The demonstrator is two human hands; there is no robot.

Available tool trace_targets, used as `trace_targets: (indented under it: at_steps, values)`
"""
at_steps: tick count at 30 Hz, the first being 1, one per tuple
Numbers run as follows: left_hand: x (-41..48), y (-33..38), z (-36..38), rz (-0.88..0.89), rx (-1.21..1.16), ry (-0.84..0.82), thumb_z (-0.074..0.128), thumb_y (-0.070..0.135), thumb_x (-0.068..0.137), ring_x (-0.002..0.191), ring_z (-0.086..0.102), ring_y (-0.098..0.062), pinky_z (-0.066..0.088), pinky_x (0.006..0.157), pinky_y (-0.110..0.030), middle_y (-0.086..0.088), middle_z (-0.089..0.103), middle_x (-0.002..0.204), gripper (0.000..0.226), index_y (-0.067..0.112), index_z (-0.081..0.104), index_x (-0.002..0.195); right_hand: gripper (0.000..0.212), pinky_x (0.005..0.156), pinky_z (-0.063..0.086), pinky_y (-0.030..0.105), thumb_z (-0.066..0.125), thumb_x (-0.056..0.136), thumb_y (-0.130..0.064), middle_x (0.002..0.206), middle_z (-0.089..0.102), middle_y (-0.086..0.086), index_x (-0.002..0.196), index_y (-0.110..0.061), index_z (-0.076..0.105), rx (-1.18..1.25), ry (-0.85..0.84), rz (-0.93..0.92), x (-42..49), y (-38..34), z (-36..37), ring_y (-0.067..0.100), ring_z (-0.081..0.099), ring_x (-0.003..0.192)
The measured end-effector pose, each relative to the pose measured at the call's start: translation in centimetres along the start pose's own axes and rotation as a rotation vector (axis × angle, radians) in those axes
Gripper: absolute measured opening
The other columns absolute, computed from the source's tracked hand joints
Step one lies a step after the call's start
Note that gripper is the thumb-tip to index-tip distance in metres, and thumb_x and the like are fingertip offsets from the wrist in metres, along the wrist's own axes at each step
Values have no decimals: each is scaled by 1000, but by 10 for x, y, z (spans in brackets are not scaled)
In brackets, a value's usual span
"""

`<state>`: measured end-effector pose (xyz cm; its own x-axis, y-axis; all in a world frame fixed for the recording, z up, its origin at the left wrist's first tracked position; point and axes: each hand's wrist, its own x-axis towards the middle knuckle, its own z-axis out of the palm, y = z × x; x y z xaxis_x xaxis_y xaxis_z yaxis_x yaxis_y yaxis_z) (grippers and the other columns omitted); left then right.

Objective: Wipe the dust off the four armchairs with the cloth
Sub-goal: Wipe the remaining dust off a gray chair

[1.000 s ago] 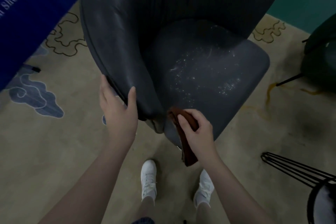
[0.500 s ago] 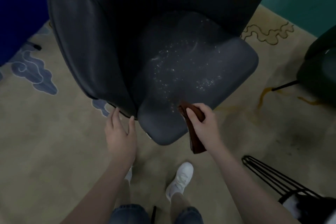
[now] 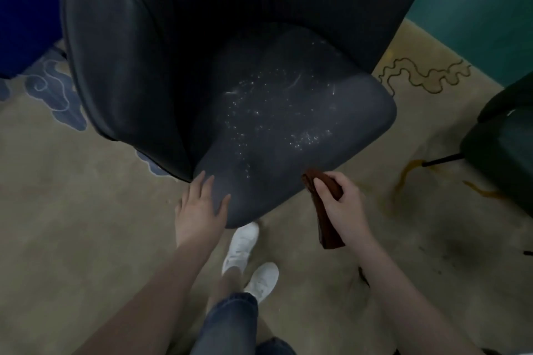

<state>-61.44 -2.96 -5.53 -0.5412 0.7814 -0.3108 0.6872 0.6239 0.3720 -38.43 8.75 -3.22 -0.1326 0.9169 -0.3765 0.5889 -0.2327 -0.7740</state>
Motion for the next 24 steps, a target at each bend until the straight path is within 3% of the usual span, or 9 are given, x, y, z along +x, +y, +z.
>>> trace_targets:
  at_steps: [3, 7, 11, 20, 24]
  values:
    - [8, -6, 7, -30, 66, -22, 58, 38, 95, 135, 40, -30, 34, 107, -46, -4, 41, 152, 55, 12, 48, 143, 14, 82, 53, 38, 63, 93, -34, 99, 65, -4, 104, -26, 64, -81, -62, -44, 19, -6, -1, 14, 62, 91]
    - [18, -1, 21, -84, 100, -43, 56, 39, 96, 136, 39, -29, 33, 107, -44, -6, 41, 153, 58, 11, 45, 145, 25, 86, 39, 23, 64, 93, -27, 110, 58, -6, 117, -21, 60, -194, -116, -95, 52, -18, -2, 10, 54, 100]
    - [34, 10, 32, -152, 87, -71, 59, 39, 95, 138, 39, -32, 34, 108, -47, -8, 41, 153, 60, 9, 45, 145, 24, 91, 47, 33, 65, 92, -25, 112, 60, -5, 113, -25, 54, -216, -187, -102, 90, -33, 2, 14, 56, 104]
    - [79, 23, 37, -297, 71, -85, 56, 43, 96, 139, 37, -30, 30, 110, -44, -9, 43, 150, 62, 9, 43, 146, 23, 89, 42, 30, 63, 94, -27, 117, 51, -3, 115, -21, 57, -409, -351, -206, 160, -57, 21, 14, 52, 101]
    - [86, 26, 38, -368, 33, -23, 64, 39, 92, 129, 48, -36, 38, 103, -50, -14, 55, 138, 58, 4, 52, 137, 23, 90, 45, 33, 62, 95, -28, 117, 52, -3, 116, -22, 57, -455, -442, -260, 179, -66, 31, 16, 54, 101]
